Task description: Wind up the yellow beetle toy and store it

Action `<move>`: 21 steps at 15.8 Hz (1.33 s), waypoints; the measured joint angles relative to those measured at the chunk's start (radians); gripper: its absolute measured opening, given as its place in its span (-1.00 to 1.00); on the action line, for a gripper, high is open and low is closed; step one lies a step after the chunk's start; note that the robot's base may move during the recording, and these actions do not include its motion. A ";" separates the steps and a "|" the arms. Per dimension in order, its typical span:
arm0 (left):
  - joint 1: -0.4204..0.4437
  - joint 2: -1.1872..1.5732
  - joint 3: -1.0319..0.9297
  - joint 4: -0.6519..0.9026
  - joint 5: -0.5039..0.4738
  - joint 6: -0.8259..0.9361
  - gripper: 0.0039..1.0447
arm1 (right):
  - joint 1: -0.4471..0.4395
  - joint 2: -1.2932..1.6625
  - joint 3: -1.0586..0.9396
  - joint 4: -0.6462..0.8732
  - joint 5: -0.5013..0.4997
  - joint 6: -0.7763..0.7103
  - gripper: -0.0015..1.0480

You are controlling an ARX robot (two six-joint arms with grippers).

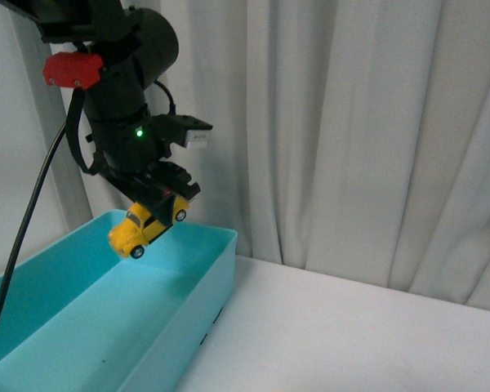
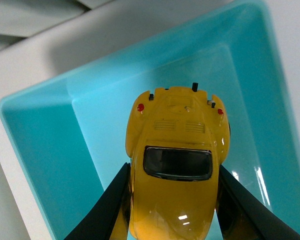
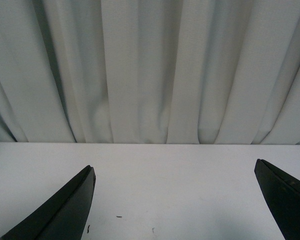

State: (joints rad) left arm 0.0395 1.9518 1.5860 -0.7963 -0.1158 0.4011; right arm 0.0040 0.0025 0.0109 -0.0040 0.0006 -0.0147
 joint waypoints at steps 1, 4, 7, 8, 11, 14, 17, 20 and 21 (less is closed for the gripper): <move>0.016 0.003 -0.031 0.023 -0.025 -0.003 -0.23 | 0.000 0.000 0.000 0.000 0.000 0.000 0.87; 0.069 0.023 -0.114 0.111 -0.060 -0.009 -0.23 | 0.000 0.000 0.000 0.000 0.000 0.000 0.87; 0.076 0.044 -0.167 0.150 -0.067 -0.011 -0.23 | 0.000 0.000 0.000 0.000 0.000 0.000 0.87; 0.076 0.053 -0.179 0.172 -0.065 -0.013 -0.23 | 0.000 0.000 0.000 0.000 0.000 0.000 0.87; 0.074 0.068 -0.220 0.208 -0.064 -0.016 -0.23 | 0.000 0.000 0.000 0.000 0.000 0.000 0.87; 0.083 0.108 -0.241 0.260 -0.076 -0.018 -0.23 | 0.000 0.000 0.000 0.000 0.000 0.000 0.87; 0.095 0.117 -0.248 0.274 -0.084 -0.024 0.00 | 0.000 0.000 0.000 0.000 0.000 0.000 0.87; 0.105 0.113 -0.262 0.268 -0.071 -0.023 0.58 | 0.000 0.000 0.000 0.000 0.000 0.000 0.87; 0.108 0.098 -0.271 0.264 -0.062 -0.019 0.78 | 0.000 0.000 0.000 0.000 0.000 0.000 0.87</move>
State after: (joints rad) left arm 0.1478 2.0499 1.3151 -0.5327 -0.1780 0.3820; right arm 0.0040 0.0025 0.0109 -0.0036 0.0006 -0.0147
